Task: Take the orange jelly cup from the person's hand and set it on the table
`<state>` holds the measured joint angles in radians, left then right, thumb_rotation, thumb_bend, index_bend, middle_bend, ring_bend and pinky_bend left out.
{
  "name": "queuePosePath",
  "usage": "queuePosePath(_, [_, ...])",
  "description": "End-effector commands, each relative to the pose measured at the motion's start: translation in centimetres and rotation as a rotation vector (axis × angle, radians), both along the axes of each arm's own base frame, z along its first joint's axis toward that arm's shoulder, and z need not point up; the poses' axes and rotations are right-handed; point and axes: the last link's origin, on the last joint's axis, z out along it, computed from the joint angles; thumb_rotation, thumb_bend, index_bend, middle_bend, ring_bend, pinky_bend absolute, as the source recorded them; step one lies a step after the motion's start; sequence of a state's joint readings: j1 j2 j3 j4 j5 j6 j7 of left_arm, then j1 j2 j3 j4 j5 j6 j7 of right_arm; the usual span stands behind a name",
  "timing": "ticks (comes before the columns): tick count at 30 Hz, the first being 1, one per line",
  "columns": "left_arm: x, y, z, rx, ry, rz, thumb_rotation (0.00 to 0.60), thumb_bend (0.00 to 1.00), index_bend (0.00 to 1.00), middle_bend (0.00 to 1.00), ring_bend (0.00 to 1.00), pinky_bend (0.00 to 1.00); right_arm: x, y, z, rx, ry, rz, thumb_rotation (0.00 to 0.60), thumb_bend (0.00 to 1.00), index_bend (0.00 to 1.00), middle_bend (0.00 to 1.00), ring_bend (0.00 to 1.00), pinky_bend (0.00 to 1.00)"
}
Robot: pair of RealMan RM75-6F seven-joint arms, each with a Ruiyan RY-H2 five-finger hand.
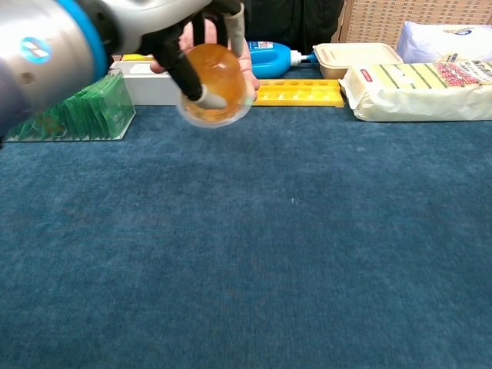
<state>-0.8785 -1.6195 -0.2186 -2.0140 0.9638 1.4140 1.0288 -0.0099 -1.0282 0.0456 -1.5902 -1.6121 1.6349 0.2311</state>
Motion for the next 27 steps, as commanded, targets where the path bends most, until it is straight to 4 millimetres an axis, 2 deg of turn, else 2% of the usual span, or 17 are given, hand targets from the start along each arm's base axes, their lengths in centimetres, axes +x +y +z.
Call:
queuePosePath(1, [-2.7, -1.0, 0.9, -0.024, 0.030, 0.003, 0.600, 0.21, 0.53, 0.52, 0.42, 0.55, 0.1, 0.0, -0.1, 0.002, 0.002, 0.002, 0.600, 0.08, 0.00, 0.00, 0.02, 0.00])
queuePosePath(7, [-7.1, -1.1, 1.0, -0.064, 0.052, 0.050, 0.600, 0.21, 0.53, 0.52, 0.42, 0.55, 0.2, 0.0, -0.3, 0.008, 0.010, 0.004, 0.600, 0.08, 0.00, 0.00, 0.02, 0.00])
queuePosePath(12, [-10.8, 0.7, 0.9, -0.062, 0.056, 0.126, 0.600, 0.21, 0.53, 0.52, 0.42, 0.55, 0.3, 0.0, -0.6, 0.013, 0.019, 0.006, 0.600, 0.08, 0.00, 0.00, 0.02, 0.00])
queuePosePath(19, [-13.0, 4.6, 0.2, -0.072, -0.002, 0.219, 0.600, 0.20, 0.53, 0.52, 0.42, 0.55, 0.5, -0.1, -1.1, 0.028, 0.032, 0.007, 0.600, 0.08, 0.00, 0.00, 0.02, 0.00])
queuePosePath(27, [-12.4, 8.4, -1.8, -0.077, -0.041, 0.267, 0.600, 0.20, 0.53, 0.52, 0.42, 0.55, 0.5, -0.5, -1.7, 0.046, 0.048, -0.001, 0.600, 0.08, 0.00, 0.00, 0.02, 0.00])
